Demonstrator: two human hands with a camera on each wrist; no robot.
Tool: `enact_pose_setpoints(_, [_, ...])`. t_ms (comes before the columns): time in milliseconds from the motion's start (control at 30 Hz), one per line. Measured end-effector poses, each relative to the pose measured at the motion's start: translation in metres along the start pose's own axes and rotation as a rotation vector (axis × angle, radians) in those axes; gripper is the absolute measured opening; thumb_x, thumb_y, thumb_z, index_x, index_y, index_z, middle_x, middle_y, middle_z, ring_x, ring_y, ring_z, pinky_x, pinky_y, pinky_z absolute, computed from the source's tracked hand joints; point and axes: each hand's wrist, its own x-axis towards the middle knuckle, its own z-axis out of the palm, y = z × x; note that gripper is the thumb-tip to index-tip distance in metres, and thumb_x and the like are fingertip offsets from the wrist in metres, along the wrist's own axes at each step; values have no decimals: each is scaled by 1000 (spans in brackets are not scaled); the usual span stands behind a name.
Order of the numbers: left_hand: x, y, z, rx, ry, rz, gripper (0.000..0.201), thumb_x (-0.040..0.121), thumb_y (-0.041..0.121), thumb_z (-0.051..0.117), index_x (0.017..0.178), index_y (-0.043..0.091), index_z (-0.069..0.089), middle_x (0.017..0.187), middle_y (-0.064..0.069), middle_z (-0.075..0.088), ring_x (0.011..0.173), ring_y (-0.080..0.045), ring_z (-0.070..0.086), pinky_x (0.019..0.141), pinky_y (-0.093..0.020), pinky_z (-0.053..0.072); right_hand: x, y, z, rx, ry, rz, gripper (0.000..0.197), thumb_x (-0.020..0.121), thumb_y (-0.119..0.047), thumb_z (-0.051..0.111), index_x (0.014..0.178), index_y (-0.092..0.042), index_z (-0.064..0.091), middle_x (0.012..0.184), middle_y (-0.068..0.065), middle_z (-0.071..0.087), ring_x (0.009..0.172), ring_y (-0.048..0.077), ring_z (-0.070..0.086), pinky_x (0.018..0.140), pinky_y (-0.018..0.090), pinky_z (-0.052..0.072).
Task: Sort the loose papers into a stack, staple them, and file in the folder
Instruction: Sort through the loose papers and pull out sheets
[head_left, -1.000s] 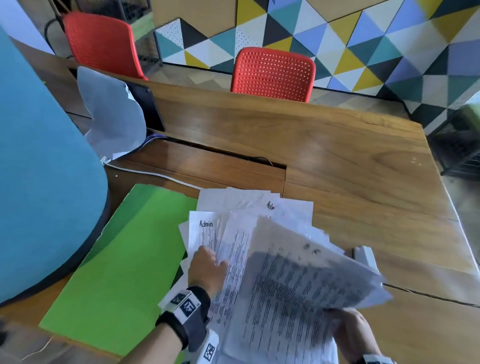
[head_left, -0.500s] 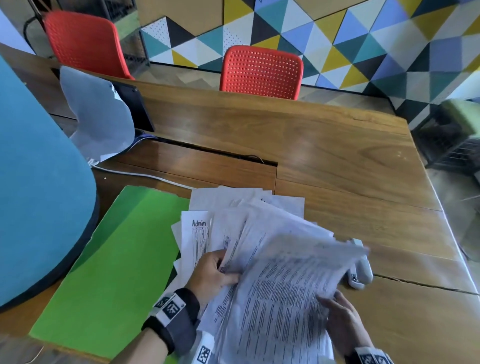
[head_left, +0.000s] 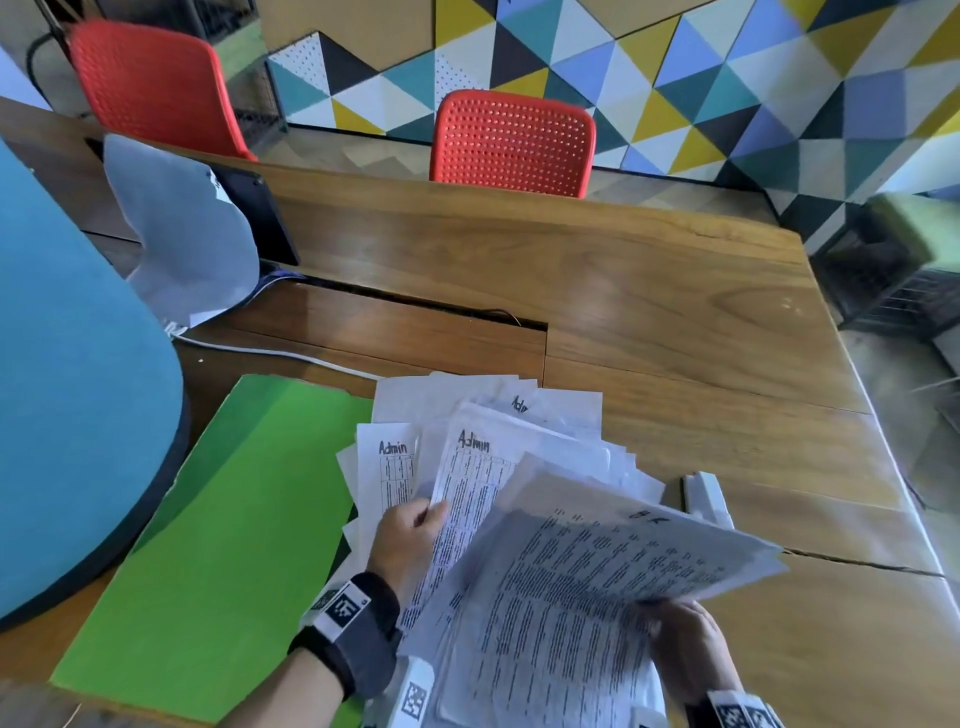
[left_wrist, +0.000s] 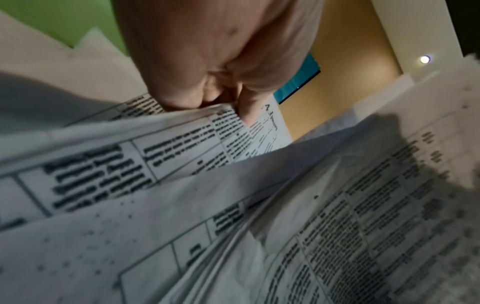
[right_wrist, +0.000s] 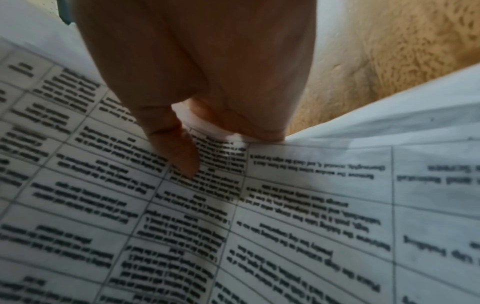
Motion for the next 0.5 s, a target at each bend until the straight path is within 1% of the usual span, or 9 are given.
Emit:
enact_pose_setpoints(67, [-1,4,1,-58,-2,19,35,93,23,60,65,17,40,52,9,36,49,-11,31,58,-26,29,2,2,-2,-4,17,18,40,65,22,49,103,16,59,125,34,59,119,46,54,108,61,36])
enact_pose_setpoints(100, [-2,7,3,-72,-16,25,30,92,22,62,68,15,45,55,13,43,53,-10,38,57,-25,33,2,2,-2,-22,26,34,39,69,19,50,108,16,59,122,35,61,115,46,57,107,60,38])
enact_pose_setpoints(167, [-3,11,5,-35,-38,42,17,91,26,65,97,17,52,83,16,57,77,-1,53,72,-24,42,0,2,0,-46,26,66,33,79,17,47,109,13,60,108,31,69,99,41,64,97,55,46])
enact_pose_setpoints(233, [-3,9,6,-20,-53,94,38,90,26,66,119,22,42,109,20,51,103,9,48,90,-24,41,1,2,1,-61,36,70,28,82,18,46,104,10,62,98,26,73,88,38,67,91,54,50])
enact_pose_setpoints(300, [-3,7,6,-7,-50,157,44,90,26,66,125,31,39,123,19,48,118,2,45,100,-30,38,3,2,2,-61,64,77,28,80,21,45,101,10,60,106,28,69,89,37,66,88,51,53])
enact_pose_setpoints(367, [-1,5,6,62,-50,213,44,93,28,63,129,37,40,133,22,44,128,-1,40,106,-31,33,6,7,1,-79,116,62,23,78,22,45,95,12,57,108,30,65,84,28,67,75,39,56])
enact_pose_setpoints(400, [-1,6,6,109,-82,223,42,94,31,59,132,40,41,137,24,42,130,1,37,106,-30,30,6,8,1,-83,151,63,20,76,18,52,96,15,56,107,31,65,81,26,66,72,35,55])
enact_pose_setpoints(467, [0,9,6,173,-172,220,33,98,39,51,130,43,48,139,26,43,128,5,38,106,-28,30,8,11,-1,-131,142,80,47,64,2,69,105,21,56,99,27,67,80,29,61,72,35,50])
enact_pose_setpoints(500, [1,10,6,185,-205,217,25,98,42,49,122,41,57,134,25,51,125,4,44,105,-28,32,9,11,-2,-169,134,72,54,60,-4,73,107,19,59,93,23,68,78,30,61,73,37,50])
